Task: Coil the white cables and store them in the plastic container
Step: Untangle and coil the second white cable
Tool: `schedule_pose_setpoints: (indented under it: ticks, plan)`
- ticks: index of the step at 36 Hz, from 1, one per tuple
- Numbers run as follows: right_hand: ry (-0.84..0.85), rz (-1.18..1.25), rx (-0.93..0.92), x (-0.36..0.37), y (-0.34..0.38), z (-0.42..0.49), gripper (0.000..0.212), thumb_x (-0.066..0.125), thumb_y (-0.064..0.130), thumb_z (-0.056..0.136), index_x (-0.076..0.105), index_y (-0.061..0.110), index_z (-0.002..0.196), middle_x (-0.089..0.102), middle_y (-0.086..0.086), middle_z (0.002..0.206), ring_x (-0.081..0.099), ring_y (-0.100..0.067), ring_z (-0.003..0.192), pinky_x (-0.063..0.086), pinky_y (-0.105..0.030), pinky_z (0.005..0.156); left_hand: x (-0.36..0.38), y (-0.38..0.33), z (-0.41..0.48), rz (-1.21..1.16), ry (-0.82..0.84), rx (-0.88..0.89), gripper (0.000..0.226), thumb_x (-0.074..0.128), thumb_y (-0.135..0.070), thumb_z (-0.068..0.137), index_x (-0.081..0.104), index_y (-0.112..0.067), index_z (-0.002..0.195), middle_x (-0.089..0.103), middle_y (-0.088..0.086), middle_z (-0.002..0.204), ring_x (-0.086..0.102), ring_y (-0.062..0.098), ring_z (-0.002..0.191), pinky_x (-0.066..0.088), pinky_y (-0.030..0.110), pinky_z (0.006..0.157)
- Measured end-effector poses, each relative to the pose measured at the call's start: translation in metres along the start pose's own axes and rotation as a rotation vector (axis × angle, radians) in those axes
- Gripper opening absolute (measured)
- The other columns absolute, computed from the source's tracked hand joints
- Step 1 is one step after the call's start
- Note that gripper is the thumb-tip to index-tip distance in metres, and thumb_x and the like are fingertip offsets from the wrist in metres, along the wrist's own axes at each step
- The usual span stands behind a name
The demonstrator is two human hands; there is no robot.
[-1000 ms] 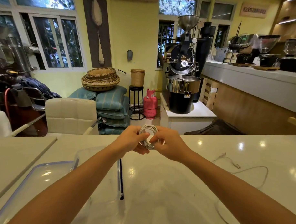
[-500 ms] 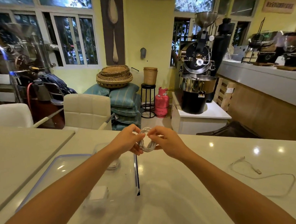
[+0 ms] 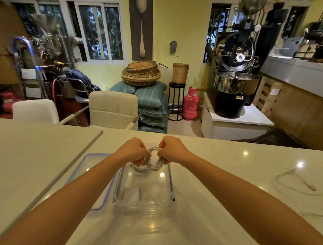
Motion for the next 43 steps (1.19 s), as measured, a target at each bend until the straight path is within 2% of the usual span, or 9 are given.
schedule_pose_setpoints:
  ticks: [7, 11, 14, 18, 21, 25, 28, 36, 43]
  plan:
    - [0.115, -0.259, 0.082, 0.040, -0.003, 0.013, 0.008, 0.059, 0.000, 0.081, 0.059, -0.004, 0.074, 0.069, -0.024, 0.097, 0.067, -0.030, 0.075, 0.043, -0.022, 0.045, 0.018, 0.019, 0.005, 0.253, 0.094, -0.092, 0.016, 0.059, -0.008, 0.082, 0.059, -0.004, 0.066, 0.065, 0.014, 0.073, 0.064, 0.020, 0.058, 0.058, 0.033, 0.075]
    - [0.162, -0.335, 0.097, 0.053, -0.003, 0.018, 0.022, 0.060, 0.001, 0.081, 0.049, 0.004, 0.062, 0.068, -0.023, 0.091, 0.069, -0.030, 0.073, 0.046, -0.022, 0.042, 0.025, 0.024, 0.010, 0.411, 0.108, -0.108, 0.030, 0.057, -0.008, 0.082, 0.050, -0.009, 0.053, 0.057, 0.005, 0.053, 0.051, 0.006, 0.028, 0.052, 0.019, 0.044]
    - [0.213, -0.380, 0.110, 0.062, -0.005, 0.020, 0.033, 0.060, 0.002, 0.082, 0.044, 0.007, 0.053, 0.070, -0.022, 0.094, 0.069, -0.030, 0.073, 0.039, -0.015, 0.032, 0.028, 0.028, 0.011, 0.538, 0.136, -0.096, 0.031, 0.059, -0.012, 0.082, 0.050, -0.011, 0.052, 0.066, 0.006, 0.064, 0.051, 0.007, 0.035, 0.045, 0.016, 0.036]
    - [0.268, -0.439, 0.159, 0.066, -0.002, 0.021, 0.011, 0.059, 0.004, 0.084, 0.065, -0.005, 0.081, 0.070, -0.018, 0.105, 0.069, -0.031, 0.077, 0.054, -0.024, 0.061, 0.034, 0.030, 0.013, 0.651, 0.165, -0.077, 0.025, 0.060, -0.020, 0.082, 0.055, -0.015, 0.058, 0.074, 0.006, 0.090, 0.057, 0.009, 0.048, 0.044, 0.019, 0.045]
    - [0.320, -0.524, 0.158, 0.063, 0.000, 0.022, 0.023, 0.057, 0.006, 0.085, 0.060, -0.002, 0.063, 0.069, -0.019, 0.107, 0.066, -0.030, 0.069, 0.052, -0.028, 0.064, 0.040, 0.032, 0.016, 0.628, 0.207, -0.059, 0.032, 0.059, -0.021, 0.084, 0.051, -0.020, 0.053, 0.069, 0.001, 0.071, 0.051, 0.004, 0.041, 0.040, 0.017, 0.040]
    - [0.364, -0.673, 0.133, 0.059, 0.001, 0.020, 0.035, 0.055, 0.010, 0.087, 0.051, 0.006, 0.053, 0.068, -0.014, 0.111, 0.065, -0.021, 0.102, 0.047, -0.025, 0.088, 0.045, 0.028, 0.015, 0.603, 0.273, -0.045, 0.019, 0.057, -0.020, 0.086, 0.063, -0.014, 0.069, 0.068, 0.008, 0.082, 0.056, 0.011, 0.053, 0.049, 0.025, 0.065]
    - [0.415, -0.739, 0.145, 0.059, 0.000, 0.021, 0.034, 0.055, 0.012, 0.088, 0.051, 0.008, 0.055, 0.066, -0.010, 0.116, 0.062, -0.018, 0.108, 0.043, -0.023, 0.093, 0.045, 0.027, 0.012, 0.555, 0.310, -0.009, 0.020, 0.056, -0.016, 0.086, 0.065, -0.004, 0.099, 0.069, 0.015, 0.103, 0.057, 0.015, 0.073, 0.051, 0.029, 0.076]
    - [0.657, -0.911, 0.257, 0.065, -0.004, 0.029, 0.020, 0.049, 0.023, 0.092, 0.064, 0.011, 0.093, 0.054, 0.001, 0.133, 0.047, -0.010, 0.124, 0.034, -0.022, 0.090, 0.045, 0.026, 0.002, 0.594, 0.445, 0.093, 0.032, 0.058, -0.017, 0.085, 0.059, -0.003, 0.113, 0.063, 0.016, 0.106, 0.052, 0.017, 0.074, 0.046, 0.023, 0.067]
    - [0.703, -0.913, 0.213, 0.062, -0.004, 0.021, 0.026, 0.061, 0.019, 0.085, 0.053, 0.010, 0.062, 0.070, -0.004, 0.064, 0.057, -0.018, 0.071, 0.047, -0.028, 0.083, 0.048, 0.031, -0.004, 0.634, 0.511, 0.149, 0.035, 0.061, -0.029, 0.083, 0.061, -0.008, 0.111, 0.060, 0.011, 0.119, 0.054, 0.024, 0.102, 0.041, 0.030, 0.090]
Point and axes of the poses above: each hand's wrist, its own z-axis towards the middle knuckle, its own x-axis out of the palm, y = z × x, the point moved 1 cm from there along z, towards the middle knuckle
